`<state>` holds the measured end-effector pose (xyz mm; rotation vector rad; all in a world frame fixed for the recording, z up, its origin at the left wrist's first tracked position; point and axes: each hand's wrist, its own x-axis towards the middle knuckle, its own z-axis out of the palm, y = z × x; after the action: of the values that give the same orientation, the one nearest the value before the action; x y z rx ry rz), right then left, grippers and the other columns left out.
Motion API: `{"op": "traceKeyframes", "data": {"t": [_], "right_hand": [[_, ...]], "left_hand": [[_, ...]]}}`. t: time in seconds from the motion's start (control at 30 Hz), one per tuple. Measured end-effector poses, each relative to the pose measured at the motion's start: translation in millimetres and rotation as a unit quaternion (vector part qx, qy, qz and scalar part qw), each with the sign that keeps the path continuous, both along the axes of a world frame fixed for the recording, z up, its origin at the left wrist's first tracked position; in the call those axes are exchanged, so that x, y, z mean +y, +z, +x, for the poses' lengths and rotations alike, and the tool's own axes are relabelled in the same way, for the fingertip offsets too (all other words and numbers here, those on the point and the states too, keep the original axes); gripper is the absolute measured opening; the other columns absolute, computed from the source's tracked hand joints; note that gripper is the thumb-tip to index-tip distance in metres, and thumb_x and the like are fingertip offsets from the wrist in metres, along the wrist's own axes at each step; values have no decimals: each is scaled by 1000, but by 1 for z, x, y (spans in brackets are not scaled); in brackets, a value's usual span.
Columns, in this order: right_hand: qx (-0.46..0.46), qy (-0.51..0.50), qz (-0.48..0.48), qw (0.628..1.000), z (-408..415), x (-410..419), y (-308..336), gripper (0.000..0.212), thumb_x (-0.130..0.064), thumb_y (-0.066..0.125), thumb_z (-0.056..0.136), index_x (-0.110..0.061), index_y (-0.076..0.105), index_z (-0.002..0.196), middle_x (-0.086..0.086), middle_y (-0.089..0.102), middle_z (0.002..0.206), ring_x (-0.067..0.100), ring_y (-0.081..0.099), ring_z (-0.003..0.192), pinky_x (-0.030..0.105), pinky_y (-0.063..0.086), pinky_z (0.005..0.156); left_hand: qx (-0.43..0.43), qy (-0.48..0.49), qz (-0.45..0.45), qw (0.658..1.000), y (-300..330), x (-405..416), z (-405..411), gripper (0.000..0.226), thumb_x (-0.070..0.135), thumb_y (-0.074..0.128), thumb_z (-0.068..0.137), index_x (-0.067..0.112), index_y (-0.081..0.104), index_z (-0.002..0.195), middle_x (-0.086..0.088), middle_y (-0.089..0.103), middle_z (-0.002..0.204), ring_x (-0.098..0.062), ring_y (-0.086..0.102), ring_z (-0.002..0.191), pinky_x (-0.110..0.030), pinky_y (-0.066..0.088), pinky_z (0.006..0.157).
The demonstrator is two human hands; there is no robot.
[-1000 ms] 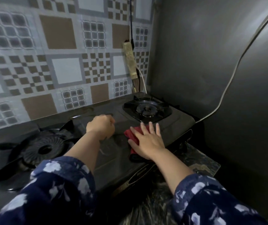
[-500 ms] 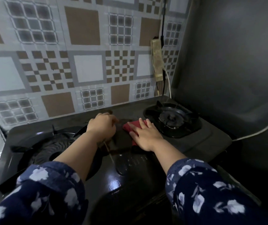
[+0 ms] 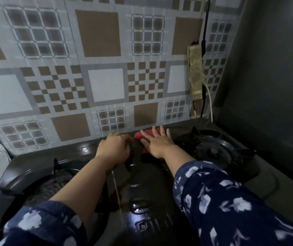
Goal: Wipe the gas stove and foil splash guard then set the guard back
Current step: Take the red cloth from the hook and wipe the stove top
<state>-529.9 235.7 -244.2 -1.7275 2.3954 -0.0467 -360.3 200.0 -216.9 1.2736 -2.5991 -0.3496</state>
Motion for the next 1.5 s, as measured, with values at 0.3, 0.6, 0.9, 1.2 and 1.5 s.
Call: {"op": "traceKeyframes", "data": {"t": [0.3,0.6,0.9,1.2,1.5], "right_hand": [[-15,-45,-19,999,-1,-3,-9,62,-36,28,97,-22,3,152,2,-7,161,30,-8,147,47,-7,118],[-42,-301,-12,953,-23,-58,-3,83,-44,43,91,-12,-5,151,20,-15,157,47,-14,142,55,-12,113],[-79,-439,40,894,-120,-75,8,97,-56,51,84,-16,-7,151,21,-15,157,49,-14,141,61,-11,110],[-74,-477,13,875,-138,-77,1,92,-72,28,85,-16,-5,150,26,-16,155,52,-15,139,64,-10,109],[-11,-371,28,928,-70,-76,-7,90,-72,21,85,-14,3,151,31,-13,154,54,-9,139,65,-7,111]], "left_hand": [[0,8,-8,1000,-6,-19,-15,33,22,46,91,30,60,120,0,56,129,-23,47,124,-44,44,98],[13,-11,-26,1000,-12,-42,-34,33,22,46,92,30,58,121,3,57,128,-21,49,121,-39,46,96],[29,-34,-40,998,-17,-63,-44,29,25,48,93,36,57,118,7,57,123,-17,48,120,-36,45,94],[72,-49,-48,995,-14,-69,-60,27,30,45,95,35,57,119,8,59,122,-15,52,117,-37,46,99],[90,-21,-38,995,-12,-59,-35,26,27,47,94,29,60,116,3,62,122,-21,54,117,-44,47,95]]}}
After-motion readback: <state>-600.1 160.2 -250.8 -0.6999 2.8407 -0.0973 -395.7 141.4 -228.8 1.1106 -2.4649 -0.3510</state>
